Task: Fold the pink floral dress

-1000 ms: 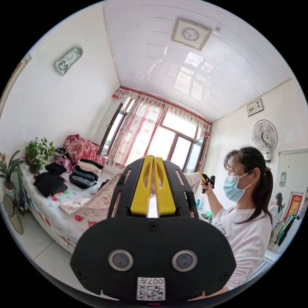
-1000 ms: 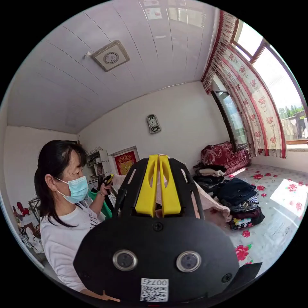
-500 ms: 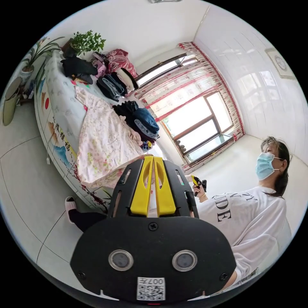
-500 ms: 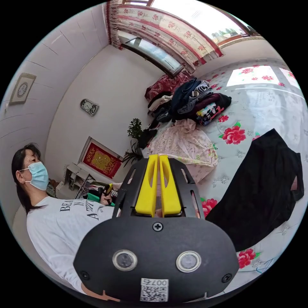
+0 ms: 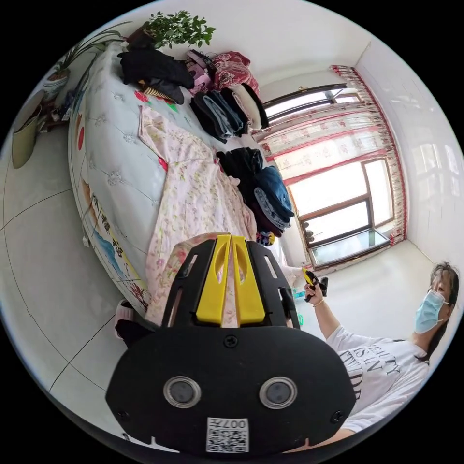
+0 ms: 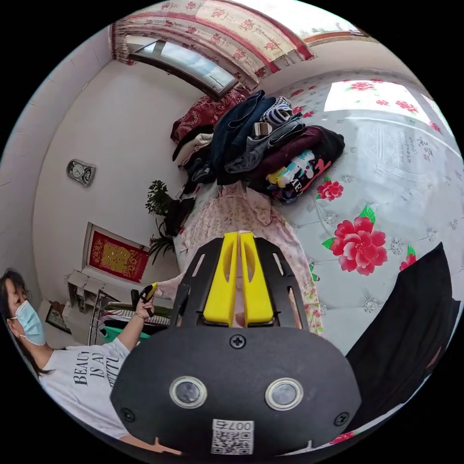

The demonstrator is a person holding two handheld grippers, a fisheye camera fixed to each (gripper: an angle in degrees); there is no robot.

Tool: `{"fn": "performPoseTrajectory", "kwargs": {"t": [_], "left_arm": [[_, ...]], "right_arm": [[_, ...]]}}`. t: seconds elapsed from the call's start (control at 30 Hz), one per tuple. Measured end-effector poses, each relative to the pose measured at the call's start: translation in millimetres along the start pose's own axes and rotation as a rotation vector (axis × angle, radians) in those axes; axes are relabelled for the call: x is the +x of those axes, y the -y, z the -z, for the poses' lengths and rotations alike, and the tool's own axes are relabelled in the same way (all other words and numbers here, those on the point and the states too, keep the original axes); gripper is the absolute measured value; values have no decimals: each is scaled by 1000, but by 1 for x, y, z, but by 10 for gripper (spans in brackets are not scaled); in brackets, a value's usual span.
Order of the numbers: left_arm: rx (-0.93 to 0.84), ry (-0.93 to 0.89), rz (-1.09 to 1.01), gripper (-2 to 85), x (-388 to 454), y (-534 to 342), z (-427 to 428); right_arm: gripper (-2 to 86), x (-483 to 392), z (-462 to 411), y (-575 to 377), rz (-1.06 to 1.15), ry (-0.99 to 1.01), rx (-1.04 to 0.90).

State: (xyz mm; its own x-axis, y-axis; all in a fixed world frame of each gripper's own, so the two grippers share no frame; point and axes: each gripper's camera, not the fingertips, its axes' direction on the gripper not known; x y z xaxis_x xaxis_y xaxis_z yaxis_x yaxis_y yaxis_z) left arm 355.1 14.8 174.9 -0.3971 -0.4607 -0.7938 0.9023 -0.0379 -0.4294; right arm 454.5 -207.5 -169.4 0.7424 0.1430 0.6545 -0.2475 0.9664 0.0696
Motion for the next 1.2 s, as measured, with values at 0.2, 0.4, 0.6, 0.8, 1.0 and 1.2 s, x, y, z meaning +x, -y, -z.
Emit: {"fn": "performPoseTrajectory", "kwargs": {"t": [0.2,0.4,0.6,0.8,1.0,1.2], "left_arm": [[-44,157,19,71,-46,84,-43],[-117,208,3,98,-90,31,-30],[-69,31,460,133,-184,-72,-16],[230,-324,745,154,-219,-137,-31],[247,-456,763,173,-226,-137,-49],[318,-459,773,180,-243,-159,-28]], "right_arm": [[28,38,-123,44,-70,-223,-56],[51,81,-141,-21,-19,-294,-212],[76,102,-128,-118,-32,-359,-363],[91,109,-138,-140,-76,-420,-374],[70,80,-161,-142,6,-594,-462],[25,73,-151,-141,5,-618,-496]]}}
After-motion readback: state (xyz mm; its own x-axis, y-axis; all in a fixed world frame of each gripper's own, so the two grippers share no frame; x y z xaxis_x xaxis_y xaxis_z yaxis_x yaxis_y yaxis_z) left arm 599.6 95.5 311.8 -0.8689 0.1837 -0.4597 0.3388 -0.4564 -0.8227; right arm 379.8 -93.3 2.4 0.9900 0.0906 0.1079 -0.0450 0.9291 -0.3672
